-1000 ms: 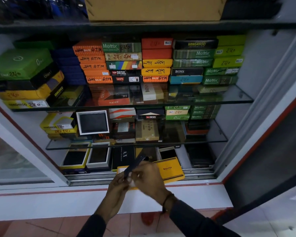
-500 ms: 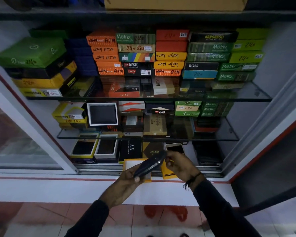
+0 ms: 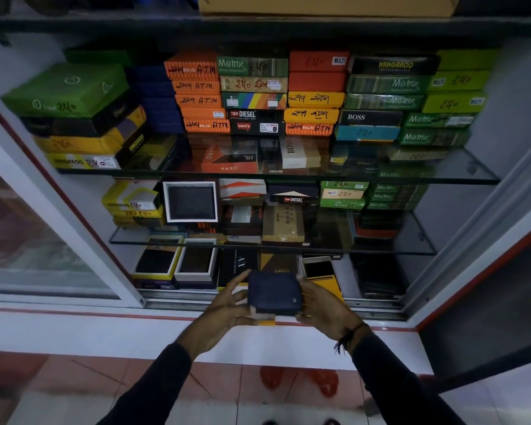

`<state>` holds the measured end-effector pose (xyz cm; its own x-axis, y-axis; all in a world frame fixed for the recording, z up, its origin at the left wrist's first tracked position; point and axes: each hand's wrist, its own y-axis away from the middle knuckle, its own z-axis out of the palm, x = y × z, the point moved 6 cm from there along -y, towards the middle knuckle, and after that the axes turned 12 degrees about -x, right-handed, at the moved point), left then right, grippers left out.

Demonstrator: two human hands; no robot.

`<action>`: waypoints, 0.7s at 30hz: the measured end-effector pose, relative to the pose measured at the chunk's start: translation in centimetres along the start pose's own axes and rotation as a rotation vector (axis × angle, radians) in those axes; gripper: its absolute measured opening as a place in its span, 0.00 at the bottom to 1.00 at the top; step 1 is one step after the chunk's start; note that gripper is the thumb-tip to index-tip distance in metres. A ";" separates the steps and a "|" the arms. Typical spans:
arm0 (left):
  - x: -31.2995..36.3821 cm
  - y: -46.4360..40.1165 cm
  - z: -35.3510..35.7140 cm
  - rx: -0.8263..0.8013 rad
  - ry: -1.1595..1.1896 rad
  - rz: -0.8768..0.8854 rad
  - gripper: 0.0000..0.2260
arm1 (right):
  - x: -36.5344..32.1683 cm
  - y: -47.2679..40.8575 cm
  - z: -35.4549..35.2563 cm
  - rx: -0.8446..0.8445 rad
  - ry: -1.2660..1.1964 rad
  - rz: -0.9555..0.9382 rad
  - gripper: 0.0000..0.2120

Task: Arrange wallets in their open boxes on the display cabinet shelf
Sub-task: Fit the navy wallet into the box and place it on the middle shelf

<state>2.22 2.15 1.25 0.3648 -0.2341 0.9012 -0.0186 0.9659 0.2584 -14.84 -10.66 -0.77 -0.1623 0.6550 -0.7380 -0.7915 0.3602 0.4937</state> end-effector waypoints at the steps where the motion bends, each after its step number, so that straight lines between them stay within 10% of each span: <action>1: 0.2 -0.2 0.0 0.047 -0.049 0.005 0.34 | -0.6 0.2 0.1 0.004 0.116 -0.039 0.16; 5: 2.5 0.3 1.6 0.389 -1.053 0.388 0.20 | -4.0 0.9 0.6 0.270 0.848 -0.477 0.17; 9: 0.8 2.1 5.5 0.358 -1.796 0.883 0.10 | -4.3 2.6 2.4 0.450 1.517 -0.815 0.23; 14: -0.1 2.1 4.6 0.365 -1.751 0.795 0.16 | -3.3 2.7 1.9 0.413 1.377 -0.746 0.21; 21: 0.1 0.2 -2.4 0.555 -0.820 0.195 0.14 | -1.2 -3.2 1.8 0.374 0.793 -0.123 0.13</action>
<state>4.51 2.56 0.55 -0.4395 -0.2837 0.8523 -0.5168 0.8559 0.0184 -11.04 -11.42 -0.63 -0.5595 -0.0060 -0.8288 -0.6079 0.6827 0.4055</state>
